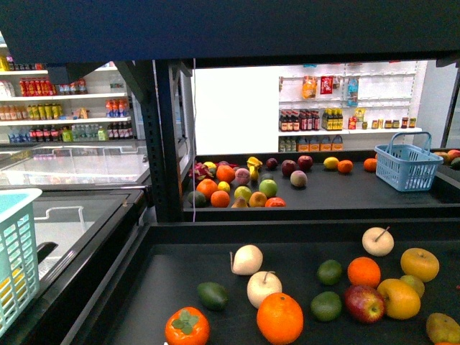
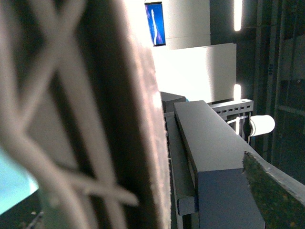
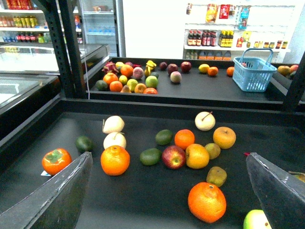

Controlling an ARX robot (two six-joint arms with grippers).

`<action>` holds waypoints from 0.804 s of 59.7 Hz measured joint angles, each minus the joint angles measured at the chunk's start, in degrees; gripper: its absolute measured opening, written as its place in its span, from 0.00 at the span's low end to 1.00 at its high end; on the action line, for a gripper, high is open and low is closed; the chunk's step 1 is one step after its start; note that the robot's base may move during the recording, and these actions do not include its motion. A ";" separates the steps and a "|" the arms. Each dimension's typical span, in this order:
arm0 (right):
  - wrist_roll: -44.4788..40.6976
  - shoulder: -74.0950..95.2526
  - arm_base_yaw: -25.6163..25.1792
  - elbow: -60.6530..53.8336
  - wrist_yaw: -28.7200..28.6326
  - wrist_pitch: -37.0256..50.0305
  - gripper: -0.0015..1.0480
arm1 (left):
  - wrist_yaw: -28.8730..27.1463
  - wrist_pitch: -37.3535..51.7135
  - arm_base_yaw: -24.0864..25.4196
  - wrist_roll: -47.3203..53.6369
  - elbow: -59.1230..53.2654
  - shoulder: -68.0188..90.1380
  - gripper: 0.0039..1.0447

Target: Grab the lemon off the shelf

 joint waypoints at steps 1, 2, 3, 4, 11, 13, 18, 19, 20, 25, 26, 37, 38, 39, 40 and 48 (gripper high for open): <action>0.00 0.00 0.00 0.00 -0.02 0.00 0.93 | 0.94 -0.46 0.13 0.81 -0.57 -0.35 0.93; 0.00 -0.02 0.00 0.00 -0.02 0.00 0.93 | 2.58 -1.62 0.52 1.44 -2.05 -1.16 0.92; 0.00 -0.02 0.00 0.00 -0.02 0.00 0.93 | 3.56 -2.97 0.76 3.02 -3.63 -2.03 0.92; 0.00 0.00 0.00 0.00 -0.02 0.00 0.93 | 3.76 -3.67 0.87 3.61 -4.37 -2.43 0.92; 0.00 -0.04 0.00 0.00 0.04 0.00 0.93 | 3.98 -12.35 2.05 8.90 -7.56 -5.27 0.93; 0.00 -0.04 0.00 0.00 0.11 0.00 0.93 | 3.69 -14.69 2.21 10.16 -7.58 -6.62 0.93; 0.00 -0.04 0.00 0.00 0.09 0.00 0.93 | 3.69 -19.21 2.56 12.94 -7.80 -9.38 0.93; 0.00 -0.04 0.00 0.00 -0.07 0.00 0.93 | 3.69 -19.54 2.60 13.27 -7.87 -9.64 0.93; 0.00 -0.04 0.00 0.00 0.00 0.00 0.93 | 3.69 -20.22 2.71 13.66 -7.96 -10.12 0.93; 0.00 -0.04 0.00 0.00 0.00 0.00 0.93 | 3.50 -23.87 2.99 16.26 -8.22 -12.85 0.93; 0.00 -0.04 0.00 0.00 0.00 0.00 0.93 | 3.50 -24.35 3.02 16.63 -8.24 -13.22 0.93; 0.02 -0.04 0.00 0.00 -0.02 0.00 0.93 | -1.70 -41.57 2.58 28.79 -8.33 -21.64 0.93; 0.02 -0.04 0.00 0.00 -0.02 0.00 0.93 | -2.25 -43.69 2.49 29.94 -8.31 -22.51 0.93; 0.02 -0.04 0.00 0.00 -0.02 0.00 0.93 | -3.06 -45.66 2.40 31.61 -8.22 -23.47 0.93; 0.02 -0.04 0.00 0.00 -0.02 0.00 0.93 | -4.09 -47.71 2.29 33.81 -8.17 -24.55 0.93; 0.00 -0.04 0.00 0.00 -0.02 0.00 0.93 | -7.74 -58.95 0.96 46.60 -8.44 -32.17 0.93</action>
